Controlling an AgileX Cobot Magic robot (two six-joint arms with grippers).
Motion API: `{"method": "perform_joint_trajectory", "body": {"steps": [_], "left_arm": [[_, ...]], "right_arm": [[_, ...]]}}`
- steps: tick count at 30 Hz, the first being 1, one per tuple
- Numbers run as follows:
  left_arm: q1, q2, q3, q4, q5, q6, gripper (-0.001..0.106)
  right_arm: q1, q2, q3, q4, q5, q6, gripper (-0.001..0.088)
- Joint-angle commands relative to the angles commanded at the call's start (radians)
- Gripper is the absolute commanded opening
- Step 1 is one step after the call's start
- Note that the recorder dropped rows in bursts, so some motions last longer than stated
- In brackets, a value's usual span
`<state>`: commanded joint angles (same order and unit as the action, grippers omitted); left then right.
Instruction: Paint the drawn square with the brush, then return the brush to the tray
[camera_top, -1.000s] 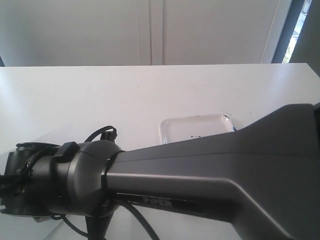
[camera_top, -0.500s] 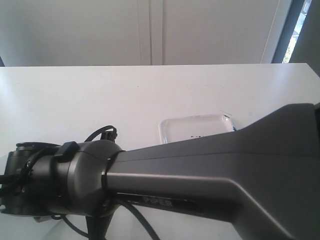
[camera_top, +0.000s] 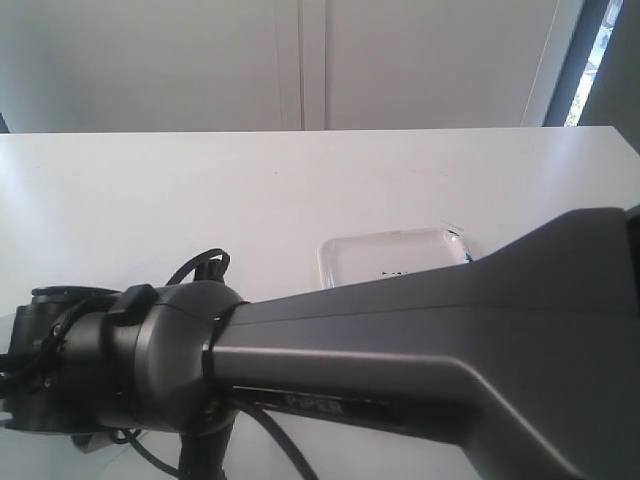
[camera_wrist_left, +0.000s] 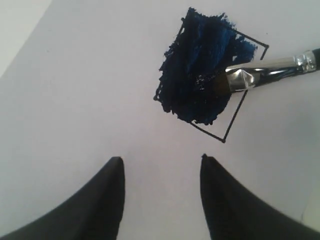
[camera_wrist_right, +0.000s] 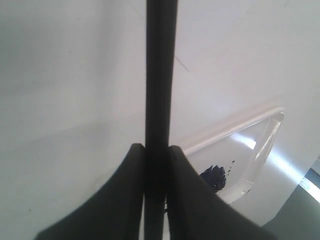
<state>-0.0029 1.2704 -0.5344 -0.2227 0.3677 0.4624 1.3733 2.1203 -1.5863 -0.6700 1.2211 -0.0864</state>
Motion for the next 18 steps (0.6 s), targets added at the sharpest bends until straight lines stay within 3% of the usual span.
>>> {"method": "perform_joint_trajectory", "body": {"steps": [8, 18], "left_arm": [[0.000, 0.080, 0.000, 0.004, -0.045, 0.004, 0.052], [0.000, 0.080, 0.000, 0.048, -0.142, 0.006, 0.052]], "right_arm": [[0.000, 0.000, 0.000, -0.015, 0.000, -0.026, 0.0000], [0.000, 0.015, 0.000, -0.044, 0.000, -0.042, 0.0000]]}}
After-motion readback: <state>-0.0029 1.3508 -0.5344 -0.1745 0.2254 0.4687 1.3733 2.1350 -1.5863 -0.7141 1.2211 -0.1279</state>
